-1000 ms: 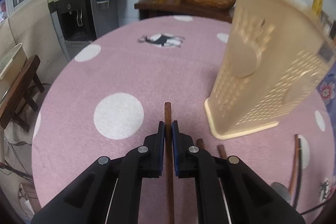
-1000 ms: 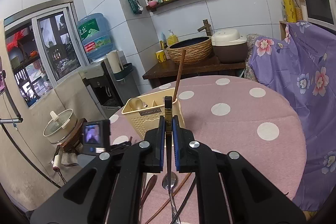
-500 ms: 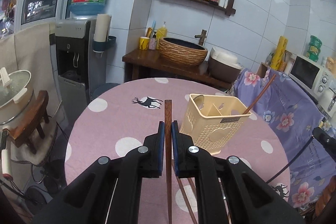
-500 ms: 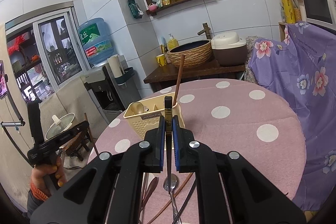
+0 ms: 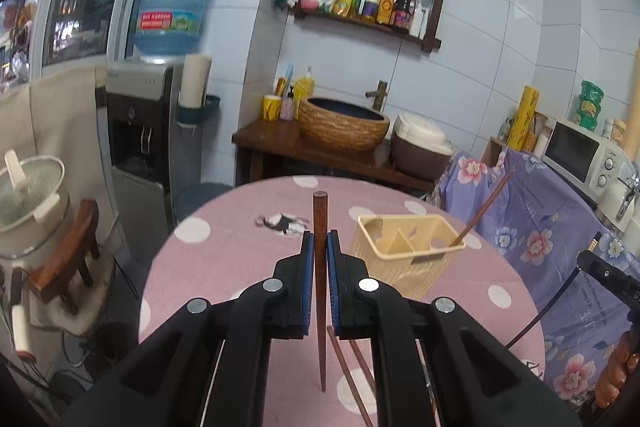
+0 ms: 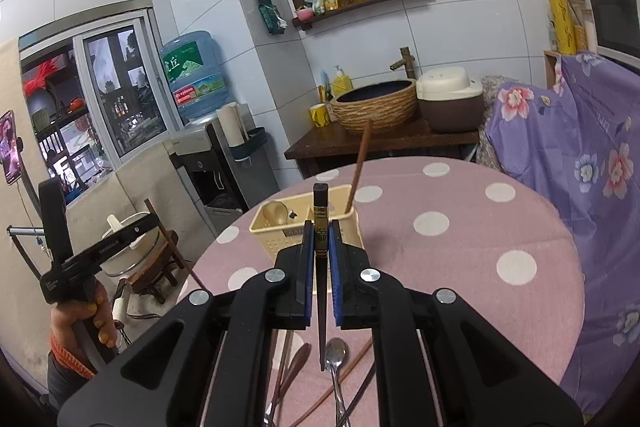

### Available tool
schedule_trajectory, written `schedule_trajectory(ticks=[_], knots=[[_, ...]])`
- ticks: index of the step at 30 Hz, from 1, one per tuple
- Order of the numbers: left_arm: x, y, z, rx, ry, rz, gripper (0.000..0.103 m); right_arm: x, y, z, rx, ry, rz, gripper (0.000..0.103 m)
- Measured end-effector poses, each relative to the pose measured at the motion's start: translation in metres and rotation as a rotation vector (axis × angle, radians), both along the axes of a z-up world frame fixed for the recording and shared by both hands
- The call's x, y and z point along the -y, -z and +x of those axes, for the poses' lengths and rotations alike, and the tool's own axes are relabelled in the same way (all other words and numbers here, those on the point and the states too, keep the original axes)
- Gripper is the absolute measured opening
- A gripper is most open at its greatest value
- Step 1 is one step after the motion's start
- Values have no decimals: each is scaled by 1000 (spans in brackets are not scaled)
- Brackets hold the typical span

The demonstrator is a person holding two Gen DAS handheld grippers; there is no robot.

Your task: Organize utensils

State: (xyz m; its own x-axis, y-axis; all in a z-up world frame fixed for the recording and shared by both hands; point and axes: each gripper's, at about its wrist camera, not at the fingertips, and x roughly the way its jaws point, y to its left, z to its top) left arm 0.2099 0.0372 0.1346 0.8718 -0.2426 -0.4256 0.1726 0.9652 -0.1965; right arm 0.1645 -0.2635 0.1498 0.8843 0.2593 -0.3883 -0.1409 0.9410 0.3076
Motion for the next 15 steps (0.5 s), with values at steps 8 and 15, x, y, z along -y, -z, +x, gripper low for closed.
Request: schedule_trajectory(ticks=[8, 15], knots=[[13, -88, 27, 141, 13, -7, 8, -9, -83, 44, 130, 5, -50, 8], [55, -130, 56, 215, 36, 4, 8, -26, -133, 87, 239, 77, -111, 8]])
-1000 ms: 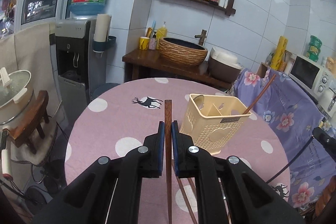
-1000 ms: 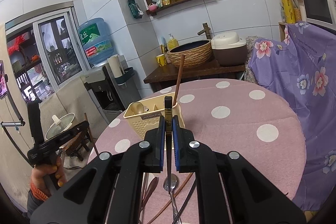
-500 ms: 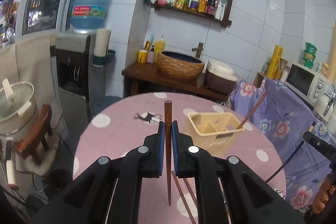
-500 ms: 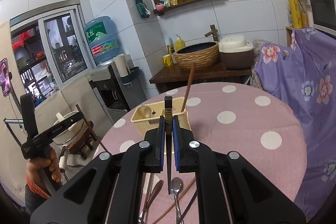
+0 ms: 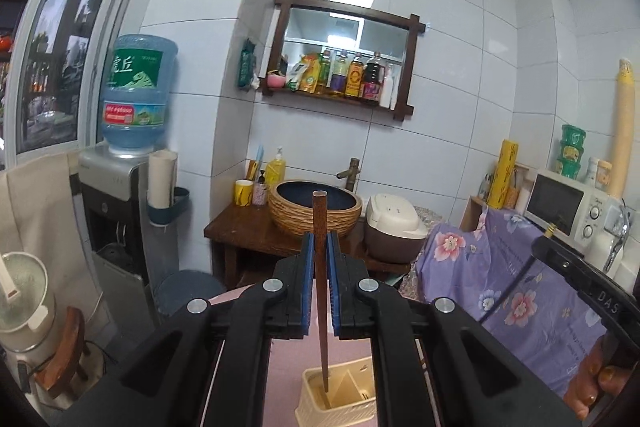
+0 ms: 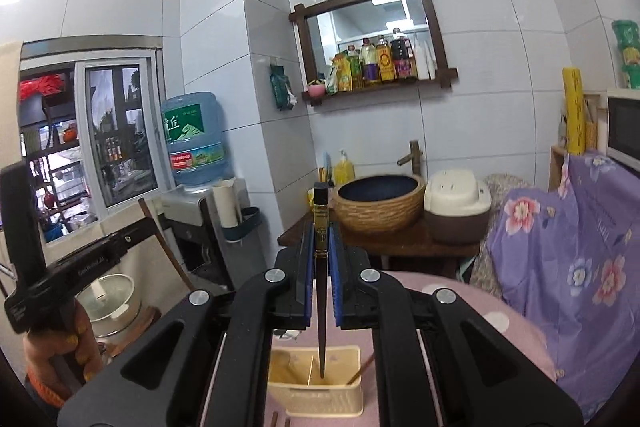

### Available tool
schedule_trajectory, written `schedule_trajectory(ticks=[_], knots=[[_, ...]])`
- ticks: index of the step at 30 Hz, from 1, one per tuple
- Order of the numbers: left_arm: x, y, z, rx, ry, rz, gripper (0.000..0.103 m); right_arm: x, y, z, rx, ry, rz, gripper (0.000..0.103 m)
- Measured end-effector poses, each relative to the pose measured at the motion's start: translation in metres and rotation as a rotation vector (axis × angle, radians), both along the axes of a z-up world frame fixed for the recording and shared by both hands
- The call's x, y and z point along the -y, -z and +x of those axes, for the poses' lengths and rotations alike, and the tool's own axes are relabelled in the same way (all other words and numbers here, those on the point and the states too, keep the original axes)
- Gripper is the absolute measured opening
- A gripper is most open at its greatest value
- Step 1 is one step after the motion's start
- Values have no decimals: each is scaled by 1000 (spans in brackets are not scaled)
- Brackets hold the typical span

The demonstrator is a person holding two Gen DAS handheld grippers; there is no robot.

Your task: Organize utensils

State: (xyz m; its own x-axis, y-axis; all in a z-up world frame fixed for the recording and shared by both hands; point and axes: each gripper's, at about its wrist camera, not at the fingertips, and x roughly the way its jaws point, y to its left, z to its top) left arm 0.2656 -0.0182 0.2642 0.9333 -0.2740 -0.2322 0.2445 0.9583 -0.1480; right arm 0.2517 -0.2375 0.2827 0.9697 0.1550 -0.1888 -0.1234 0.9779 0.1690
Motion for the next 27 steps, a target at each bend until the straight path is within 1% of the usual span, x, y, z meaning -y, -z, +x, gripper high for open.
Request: schedule_trajectory(ticks=[1, 3, 7, 9, 12, 14, 15, 16, 19, 22, 24, 25, 26, 27], knots=[[6, 4, 3, 1, -3, 9, 8, -4, 2, 6, 4, 14, -14, 8], [18, 21, 12, -26, 4, 25, 8, -10, 17, 19, -15, 30, -24, 8], [32, 66, 27, -93, 2, 45, 8, -19, 61, 39, -80, 55, -49, 8], [35, 92, 33, -143, 5, 48, 8, -22, 85, 48, -124, 58, -50, 8], [36, 122, 39, -209, 10, 56, 8, -26, 113, 55, -176, 53, -58, 8], [35, 138, 44, -248, 8, 56, 8, -29, 126, 57, -195, 55, -62, 8], [34, 145, 45, -261, 6, 51, 5, -29, 130, 59, -204, 55, -59, 8], [34, 149, 47, -270, 2, 54, 2, -29, 134, 59, -209, 55, -55, 8], [31, 158, 49, -297, 7, 46, 2, -27, 142, 62, -229, 55, -43, 8], [32, 160, 50, -304, 12, 46, 2, -26, 144, 60, -219, 66, -50, 8], [33, 160, 48, -304, 23, 48, 2, -24, 145, 57, -212, 50, -36, 9], [32, 160, 46, -302, 25, 44, 3, -23, 145, 55, -207, 44, -32, 12], [31, 160, 44, -302, 29, 43, 4, -23, 146, 52, -199, 46, -35, 24], [31, 161, 41, -301, 32, 41, 11, -23, 146, 47, -185, 56, -40, 34]])
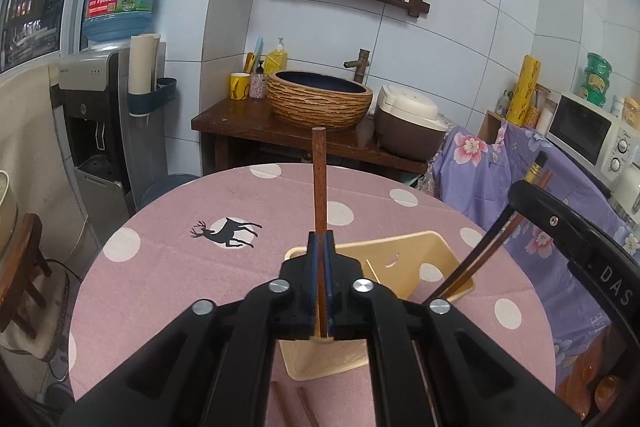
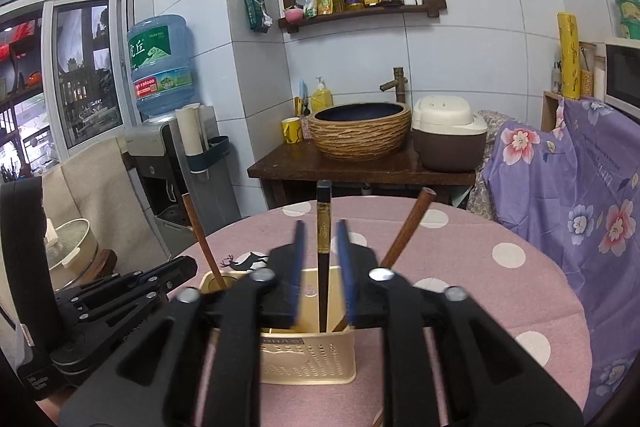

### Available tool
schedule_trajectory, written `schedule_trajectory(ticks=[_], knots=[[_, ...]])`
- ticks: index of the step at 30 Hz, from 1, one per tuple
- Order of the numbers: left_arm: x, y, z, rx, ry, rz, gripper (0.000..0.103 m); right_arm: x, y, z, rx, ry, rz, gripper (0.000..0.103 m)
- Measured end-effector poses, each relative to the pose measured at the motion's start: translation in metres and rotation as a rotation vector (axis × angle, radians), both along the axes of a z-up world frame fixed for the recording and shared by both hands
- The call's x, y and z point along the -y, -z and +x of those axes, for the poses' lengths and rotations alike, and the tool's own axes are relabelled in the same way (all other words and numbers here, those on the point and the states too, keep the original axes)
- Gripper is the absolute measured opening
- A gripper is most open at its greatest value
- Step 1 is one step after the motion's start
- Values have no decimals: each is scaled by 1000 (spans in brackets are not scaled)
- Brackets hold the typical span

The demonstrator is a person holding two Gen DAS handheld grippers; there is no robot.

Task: Organize utensils
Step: 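Open both tools and return them to the utensils on the table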

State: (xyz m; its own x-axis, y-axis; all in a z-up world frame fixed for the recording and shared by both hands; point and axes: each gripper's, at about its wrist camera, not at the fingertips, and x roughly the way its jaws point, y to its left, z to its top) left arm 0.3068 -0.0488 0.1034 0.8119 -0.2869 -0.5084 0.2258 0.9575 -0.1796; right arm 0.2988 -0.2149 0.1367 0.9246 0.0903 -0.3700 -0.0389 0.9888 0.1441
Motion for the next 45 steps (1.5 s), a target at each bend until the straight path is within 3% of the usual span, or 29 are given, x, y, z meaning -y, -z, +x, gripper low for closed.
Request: schedule_trajectory(ticks=[1, 3, 6, 9, 13, 18, 24, 26, 36, 45], knots=[[-3, 0, -5, 3, 3, -6, 26, 0, 0, -7, 17, 8, -6, 56], [-10, 2, -18, 18, 2, -21, 52, 1, 0, -22, 48, 21, -23, 62], [-20, 12, -37, 19, -4, -15, 61, -1, 6, -46, 56, 26, -69, 66], [-31, 33, -51, -30, -9, -17, 70, 0, 22, -62, 1, 43, -110, 70], [-46, 67, -63, -111, -55, 6, 70, 10, 59, -76, -129, 90, -148, 70], [-58, 104, -77, -206, -75, 22, 69, 29, 108, -89, -279, 120, -106, 70], [-64, 127, -91, -276, -85, 16, 68, 31, 153, -101, -407, 126, -98, 70], [-62, 132, -96, -281, -91, 28, 68, 29, 163, -101, -448, 122, -87, 62], [-48, 143, -107, -300, -60, 51, 65, 7, 185, -100, -557, 105, -59, 40], [-45, 148, -105, -317, -63, 50, 65, 12, 192, -92, -570, 130, -54, 37]])
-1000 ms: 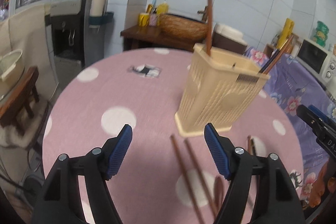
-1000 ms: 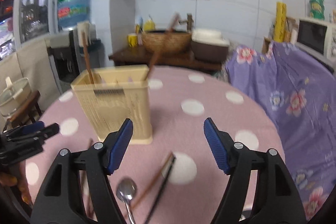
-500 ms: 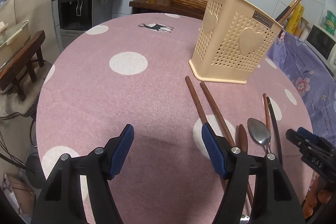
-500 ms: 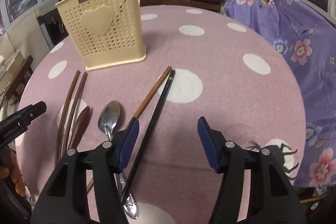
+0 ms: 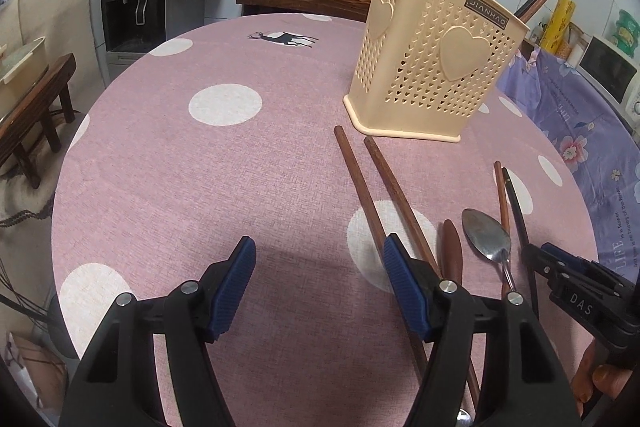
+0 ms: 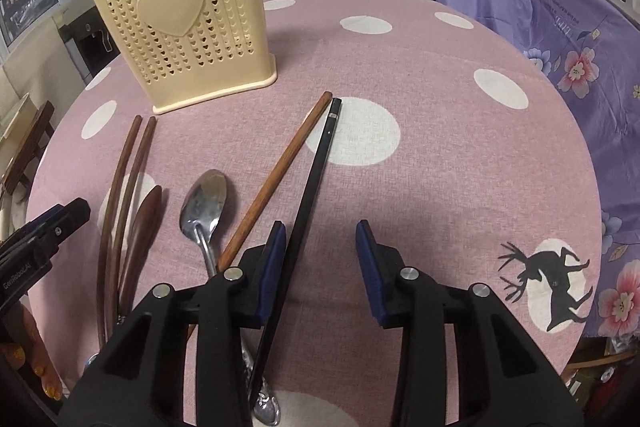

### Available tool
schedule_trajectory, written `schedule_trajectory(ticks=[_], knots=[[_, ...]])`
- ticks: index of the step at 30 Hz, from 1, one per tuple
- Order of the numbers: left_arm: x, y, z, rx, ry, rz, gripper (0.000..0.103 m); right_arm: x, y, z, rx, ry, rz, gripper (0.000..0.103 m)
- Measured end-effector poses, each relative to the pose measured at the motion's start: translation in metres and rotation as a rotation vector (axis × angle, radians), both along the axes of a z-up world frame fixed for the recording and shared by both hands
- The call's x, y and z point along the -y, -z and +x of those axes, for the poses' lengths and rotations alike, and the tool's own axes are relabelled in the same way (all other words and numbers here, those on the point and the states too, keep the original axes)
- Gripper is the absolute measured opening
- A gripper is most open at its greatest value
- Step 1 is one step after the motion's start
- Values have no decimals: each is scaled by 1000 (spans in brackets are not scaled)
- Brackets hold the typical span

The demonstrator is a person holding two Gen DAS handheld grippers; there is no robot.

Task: Organize utensils
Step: 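Open both tools and return them to the utensils on the table, then grasp a wooden chopstick with the left tool while the right tool grasps a black chopstick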

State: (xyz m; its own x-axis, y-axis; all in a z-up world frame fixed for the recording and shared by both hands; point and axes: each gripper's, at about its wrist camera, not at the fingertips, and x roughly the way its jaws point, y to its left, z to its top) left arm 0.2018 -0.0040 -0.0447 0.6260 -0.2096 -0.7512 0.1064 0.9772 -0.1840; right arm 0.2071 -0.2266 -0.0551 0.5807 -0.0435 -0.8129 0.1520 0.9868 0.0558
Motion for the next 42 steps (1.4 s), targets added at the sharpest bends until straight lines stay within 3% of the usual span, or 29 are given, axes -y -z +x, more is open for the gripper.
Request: schedule_trajectory(ticks=[5, 13, 17, 24, 28, 35, 42], knots=[[3, 0, 1, -1, 3, 0, 65, 8, -1, 20, -10, 16, -19, 29], [9, -2, 5, 0, 12, 8, 65, 20, -2, 67, -28, 45, -42, 28], [11, -3, 11, -2, 17, 20, 65, 16, -2, 70, -18, 40, -46, 18], [23, -9, 30, -17, 38, 5, 48, 16, -1, 65, -5, 27, -33, 13], [34, -5, 42, -22, 34, 67, 32, 18, -1, 64, -1, 24, -23, 13], [44, 1, 74, -55, 27, 98, 27, 19, -1, 65, -1, 22, -18, 13], [49, 2, 80, -50, 17, 136, 10, 17, -1, 67, -2, 26, -20, 13]])
